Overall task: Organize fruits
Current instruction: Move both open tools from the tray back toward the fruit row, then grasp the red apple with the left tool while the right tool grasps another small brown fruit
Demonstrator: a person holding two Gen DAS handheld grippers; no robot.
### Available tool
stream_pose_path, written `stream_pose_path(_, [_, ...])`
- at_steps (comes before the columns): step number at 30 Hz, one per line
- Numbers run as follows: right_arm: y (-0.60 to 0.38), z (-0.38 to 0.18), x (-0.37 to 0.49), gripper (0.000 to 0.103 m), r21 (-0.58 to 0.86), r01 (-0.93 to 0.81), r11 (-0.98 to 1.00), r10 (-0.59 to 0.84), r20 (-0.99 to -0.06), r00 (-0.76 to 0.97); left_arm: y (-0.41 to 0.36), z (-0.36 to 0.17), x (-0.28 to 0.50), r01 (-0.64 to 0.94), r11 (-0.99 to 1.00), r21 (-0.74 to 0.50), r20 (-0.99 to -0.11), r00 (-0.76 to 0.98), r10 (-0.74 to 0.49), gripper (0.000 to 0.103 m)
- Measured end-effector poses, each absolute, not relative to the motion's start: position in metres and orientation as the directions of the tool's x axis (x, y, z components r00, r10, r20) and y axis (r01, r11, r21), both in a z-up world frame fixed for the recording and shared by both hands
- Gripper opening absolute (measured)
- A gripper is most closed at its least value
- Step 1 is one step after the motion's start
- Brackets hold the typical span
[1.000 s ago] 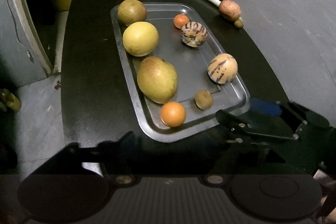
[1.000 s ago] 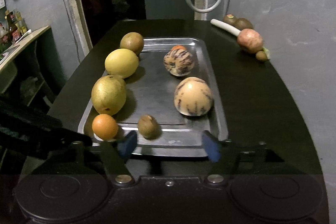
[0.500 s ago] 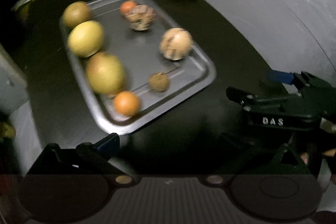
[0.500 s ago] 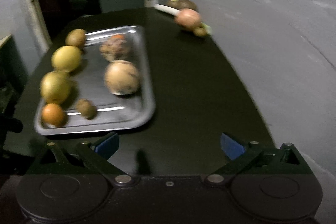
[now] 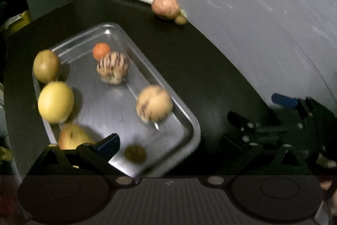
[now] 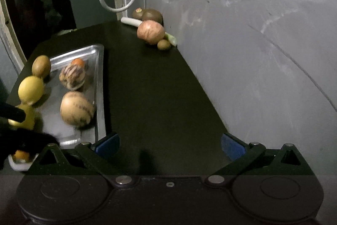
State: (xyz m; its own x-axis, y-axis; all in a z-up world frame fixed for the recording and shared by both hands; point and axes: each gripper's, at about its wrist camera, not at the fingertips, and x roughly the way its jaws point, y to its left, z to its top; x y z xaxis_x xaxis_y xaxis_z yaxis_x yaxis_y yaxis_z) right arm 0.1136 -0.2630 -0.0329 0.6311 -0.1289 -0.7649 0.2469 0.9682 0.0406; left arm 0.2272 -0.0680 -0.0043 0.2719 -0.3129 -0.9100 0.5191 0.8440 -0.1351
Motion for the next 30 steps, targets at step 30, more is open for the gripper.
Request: stream_pose_path(30, [-0.291, -0.075, 0.295, 0.086, 0.204, 0.31, 0.928, -0.095, -0.677, 0.73, -0.184, -0.044, 0.43, 0.59, 0.807, -0.027, -0.855, 0.405, -0.325, 0.102])
